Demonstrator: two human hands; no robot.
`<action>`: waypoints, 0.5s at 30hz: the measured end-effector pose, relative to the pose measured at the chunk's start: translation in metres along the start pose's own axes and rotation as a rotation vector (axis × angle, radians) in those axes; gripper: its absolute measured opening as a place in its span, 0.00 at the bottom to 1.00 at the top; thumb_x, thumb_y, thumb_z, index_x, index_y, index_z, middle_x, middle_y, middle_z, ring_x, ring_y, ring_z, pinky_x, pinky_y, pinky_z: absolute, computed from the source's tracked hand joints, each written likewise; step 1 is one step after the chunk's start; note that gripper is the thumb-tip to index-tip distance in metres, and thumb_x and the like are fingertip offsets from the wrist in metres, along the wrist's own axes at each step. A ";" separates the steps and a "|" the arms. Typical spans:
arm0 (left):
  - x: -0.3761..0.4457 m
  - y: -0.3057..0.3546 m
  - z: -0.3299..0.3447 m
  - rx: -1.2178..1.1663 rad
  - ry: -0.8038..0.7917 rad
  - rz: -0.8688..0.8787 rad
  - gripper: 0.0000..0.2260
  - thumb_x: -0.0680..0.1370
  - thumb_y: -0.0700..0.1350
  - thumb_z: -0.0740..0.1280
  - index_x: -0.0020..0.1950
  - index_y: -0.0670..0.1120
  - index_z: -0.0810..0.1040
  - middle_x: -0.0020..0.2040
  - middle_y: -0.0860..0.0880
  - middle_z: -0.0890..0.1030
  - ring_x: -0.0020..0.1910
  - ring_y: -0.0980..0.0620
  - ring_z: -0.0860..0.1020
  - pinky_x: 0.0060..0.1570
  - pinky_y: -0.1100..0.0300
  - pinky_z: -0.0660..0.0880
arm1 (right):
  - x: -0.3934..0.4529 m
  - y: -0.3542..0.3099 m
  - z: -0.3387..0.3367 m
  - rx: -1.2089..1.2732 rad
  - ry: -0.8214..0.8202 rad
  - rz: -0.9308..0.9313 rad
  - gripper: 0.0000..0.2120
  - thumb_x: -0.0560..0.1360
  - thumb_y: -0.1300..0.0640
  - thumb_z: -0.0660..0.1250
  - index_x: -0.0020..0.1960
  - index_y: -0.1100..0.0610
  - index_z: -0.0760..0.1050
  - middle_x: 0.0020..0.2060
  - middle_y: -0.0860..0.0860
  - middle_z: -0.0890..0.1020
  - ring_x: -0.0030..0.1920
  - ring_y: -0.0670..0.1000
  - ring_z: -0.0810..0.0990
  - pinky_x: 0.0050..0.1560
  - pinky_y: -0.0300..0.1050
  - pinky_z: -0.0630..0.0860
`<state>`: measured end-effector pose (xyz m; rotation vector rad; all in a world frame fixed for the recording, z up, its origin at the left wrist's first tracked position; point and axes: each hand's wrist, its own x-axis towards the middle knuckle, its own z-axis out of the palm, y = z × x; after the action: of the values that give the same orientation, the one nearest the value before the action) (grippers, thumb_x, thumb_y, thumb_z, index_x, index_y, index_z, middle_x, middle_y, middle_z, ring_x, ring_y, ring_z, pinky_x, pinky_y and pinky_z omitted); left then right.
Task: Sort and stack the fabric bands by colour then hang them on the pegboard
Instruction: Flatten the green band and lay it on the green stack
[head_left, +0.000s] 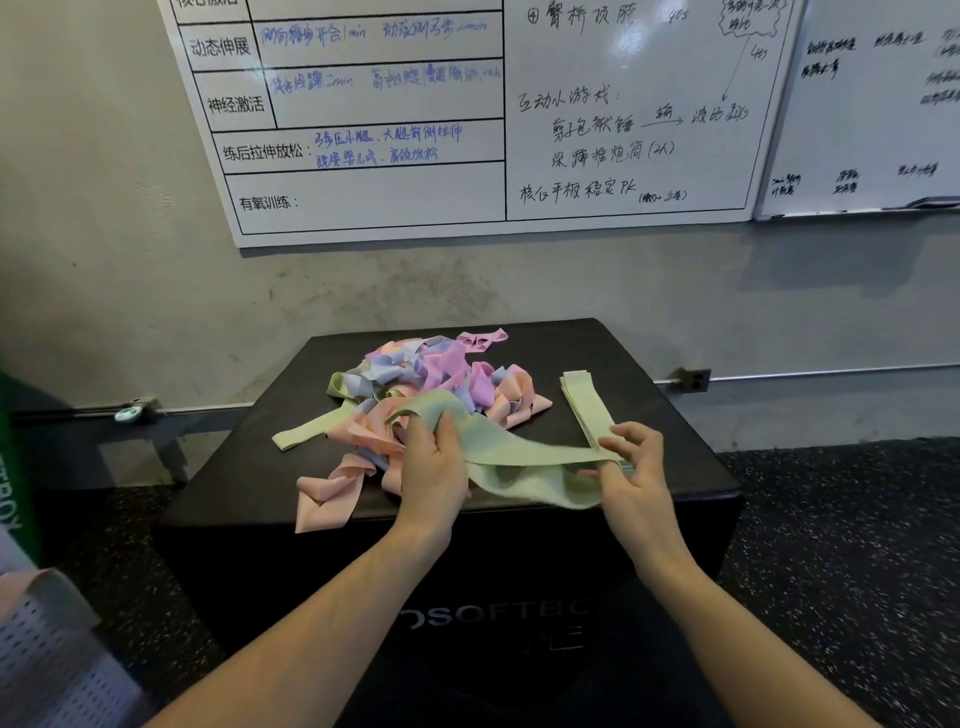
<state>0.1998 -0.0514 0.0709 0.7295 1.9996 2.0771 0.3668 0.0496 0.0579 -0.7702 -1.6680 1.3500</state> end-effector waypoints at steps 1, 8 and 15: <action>0.003 0.001 -0.001 0.004 -0.009 -0.026 0.06 0.86 0.48 0.57 0.57 0.48 0.72 0.50 0.45 0.77 0.42 0.49 0.77 0.37 0.54 0.75 | 0.001 0.001 -0.002 0.063 -0.041 0.050 0.22 0.81 0.67 0.57 0.58 0.40 0.70 0.56 0.49 0.80 0.55 0.56 0.83 0.60 0.56 0.79; 0.028 -0.001 -0.003 -0.067 -0.010 -0.242 0.10 0.87 0.49 0.56 0.65 0.47 0.69 0.54 0.43 0.80 0.40 0.50 0.81 0.27 0.58 0.76 | 0.006 0.018 -0.020 -0.052 -0.294 -0.034 0.08 0.77 0.58 0.72 0.50 0.45 0.82 0.44 0.45 0.81 0.47 0.44 0.79 0.53 0.44 0.74; 0.054 -0.002 0.022 -0.103 -0.049 -0.368 0.08 0.84 0.42 0.57 0.61 0.46 0.73 0.51 0.43 0.81 0.44 0.48 0.81 0.32 0.57 0.77 | 0.029 0.036 -0.035 -0.446 -0.449 -0.219 0.20 0.67 0.46 0.81 0.55 0.36 0.77 0.53 0.44 0.71 0.57 0.40 0.70 0.58 0.25 0.62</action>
<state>0.1628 -0.0082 0.0811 0.3559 1.8211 1.9068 0.3829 0.0984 0.0323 -0.5235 -2.3837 1.0556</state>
